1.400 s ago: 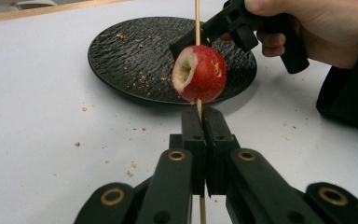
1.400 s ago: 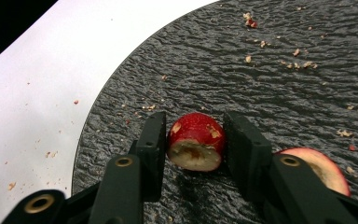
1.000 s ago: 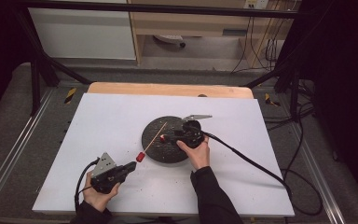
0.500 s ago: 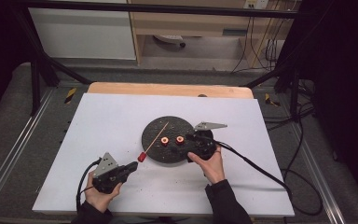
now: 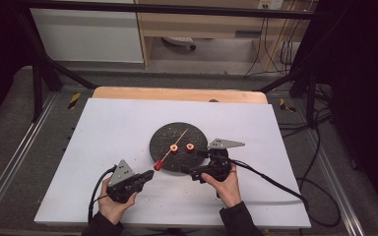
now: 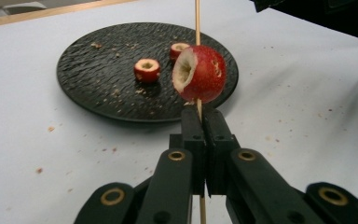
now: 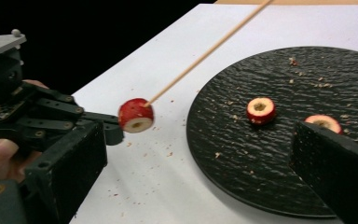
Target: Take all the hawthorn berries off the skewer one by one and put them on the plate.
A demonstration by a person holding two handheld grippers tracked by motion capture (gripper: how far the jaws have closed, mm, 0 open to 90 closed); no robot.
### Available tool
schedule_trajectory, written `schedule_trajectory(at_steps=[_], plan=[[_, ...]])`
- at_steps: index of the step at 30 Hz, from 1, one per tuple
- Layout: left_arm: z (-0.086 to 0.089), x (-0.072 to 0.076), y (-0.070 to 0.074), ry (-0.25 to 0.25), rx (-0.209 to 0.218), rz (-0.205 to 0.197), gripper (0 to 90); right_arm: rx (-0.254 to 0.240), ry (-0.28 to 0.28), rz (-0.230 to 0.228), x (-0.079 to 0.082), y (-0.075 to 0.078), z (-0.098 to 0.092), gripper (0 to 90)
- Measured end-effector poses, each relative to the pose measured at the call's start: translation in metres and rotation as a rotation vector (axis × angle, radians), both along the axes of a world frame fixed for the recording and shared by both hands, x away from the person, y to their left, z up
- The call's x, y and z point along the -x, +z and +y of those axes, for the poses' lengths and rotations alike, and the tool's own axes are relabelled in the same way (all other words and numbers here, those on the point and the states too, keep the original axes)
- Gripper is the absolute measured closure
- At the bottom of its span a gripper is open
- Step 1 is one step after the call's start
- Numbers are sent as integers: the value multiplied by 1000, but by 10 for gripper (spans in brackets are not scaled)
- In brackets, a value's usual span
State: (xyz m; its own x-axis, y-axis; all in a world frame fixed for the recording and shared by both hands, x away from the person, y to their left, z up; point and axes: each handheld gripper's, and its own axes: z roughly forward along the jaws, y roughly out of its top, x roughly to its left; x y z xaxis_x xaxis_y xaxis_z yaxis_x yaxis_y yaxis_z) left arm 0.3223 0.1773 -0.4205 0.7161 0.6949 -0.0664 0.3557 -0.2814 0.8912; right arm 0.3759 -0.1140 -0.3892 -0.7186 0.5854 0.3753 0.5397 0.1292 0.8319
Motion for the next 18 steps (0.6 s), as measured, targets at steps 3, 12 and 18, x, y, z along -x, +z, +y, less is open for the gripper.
schedule_trajectory(at_steps=[3,12,18], plan=[[-9,0,3,-17,0,-7,882,-15,4,3,2,0,1,60],[-32,1,8,-60,2,-24,882,-32,22,21,5,-3,2,98],[-39,3,9,-77,5,-28,882,-43,44,31,5,-7,5,201]])
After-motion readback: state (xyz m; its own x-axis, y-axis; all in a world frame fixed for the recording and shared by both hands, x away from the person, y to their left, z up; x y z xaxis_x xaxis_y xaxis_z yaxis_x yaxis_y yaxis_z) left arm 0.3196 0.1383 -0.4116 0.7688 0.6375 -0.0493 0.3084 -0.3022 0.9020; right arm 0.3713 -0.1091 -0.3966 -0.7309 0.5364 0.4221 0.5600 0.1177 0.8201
